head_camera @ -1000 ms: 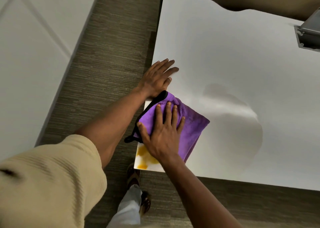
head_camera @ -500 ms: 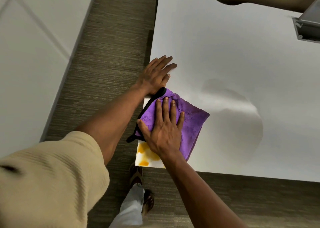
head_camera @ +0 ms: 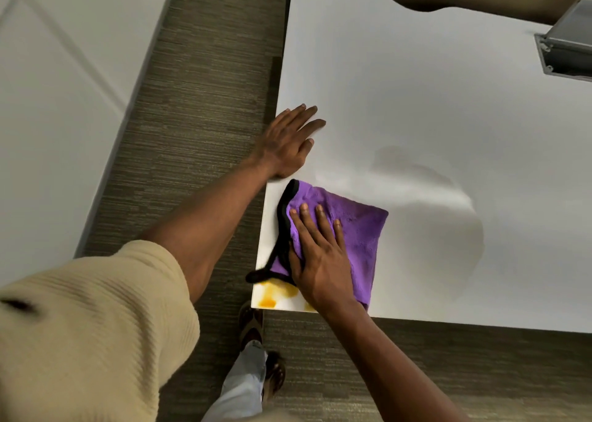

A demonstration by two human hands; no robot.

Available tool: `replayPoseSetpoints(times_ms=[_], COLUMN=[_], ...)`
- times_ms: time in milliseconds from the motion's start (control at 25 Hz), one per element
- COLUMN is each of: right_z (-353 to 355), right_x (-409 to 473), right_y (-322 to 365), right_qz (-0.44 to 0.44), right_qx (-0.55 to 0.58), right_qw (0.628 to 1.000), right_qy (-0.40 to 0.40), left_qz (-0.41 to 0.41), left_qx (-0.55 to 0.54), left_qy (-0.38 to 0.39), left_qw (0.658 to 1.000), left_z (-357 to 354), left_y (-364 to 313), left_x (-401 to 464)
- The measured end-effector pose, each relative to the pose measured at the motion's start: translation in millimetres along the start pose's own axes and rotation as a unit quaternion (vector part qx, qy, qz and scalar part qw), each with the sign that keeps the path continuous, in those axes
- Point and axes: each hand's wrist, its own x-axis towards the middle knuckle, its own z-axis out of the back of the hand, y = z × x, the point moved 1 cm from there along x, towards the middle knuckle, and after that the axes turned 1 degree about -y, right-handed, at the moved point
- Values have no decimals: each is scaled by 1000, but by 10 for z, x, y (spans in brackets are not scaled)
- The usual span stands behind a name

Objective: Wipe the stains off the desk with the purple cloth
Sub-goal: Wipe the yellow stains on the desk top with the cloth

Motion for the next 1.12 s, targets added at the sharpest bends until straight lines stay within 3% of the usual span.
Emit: replayPoseSetpoints(times_ms=[80, 320, 560, 800, 1000, 1120], right_z=[7, -30, 122, 96, 128, 271], right_x=[-72, 276, -280, 112, -89, -357], right_y=[-95, 152, -225, 7, -140, -459], right_qz=[20, -46, 26, -85, 51, 34], right_qx=[-14, -78, -38, -22, -25, -14], right_qw=[1000, 996, 998, 996, 997, 999], right_qy=[6, 5, 50, 16, 55, 38], left_qz=[2, -4, 0, 1, -8, -14], left_qx=[-2, -8, -5, -26, -22, -20], left_qy=[-3, -19, -7, -26, -22, -19], left_qw=[1000, 1000, 1000, 999, 999, 1000], left_z=[-41, -46, -25, -68, 0, -4], left_y=[17, 47, 27, 46, 15, 19], left_x=[-3, 25, -16, -12, -43, -53])
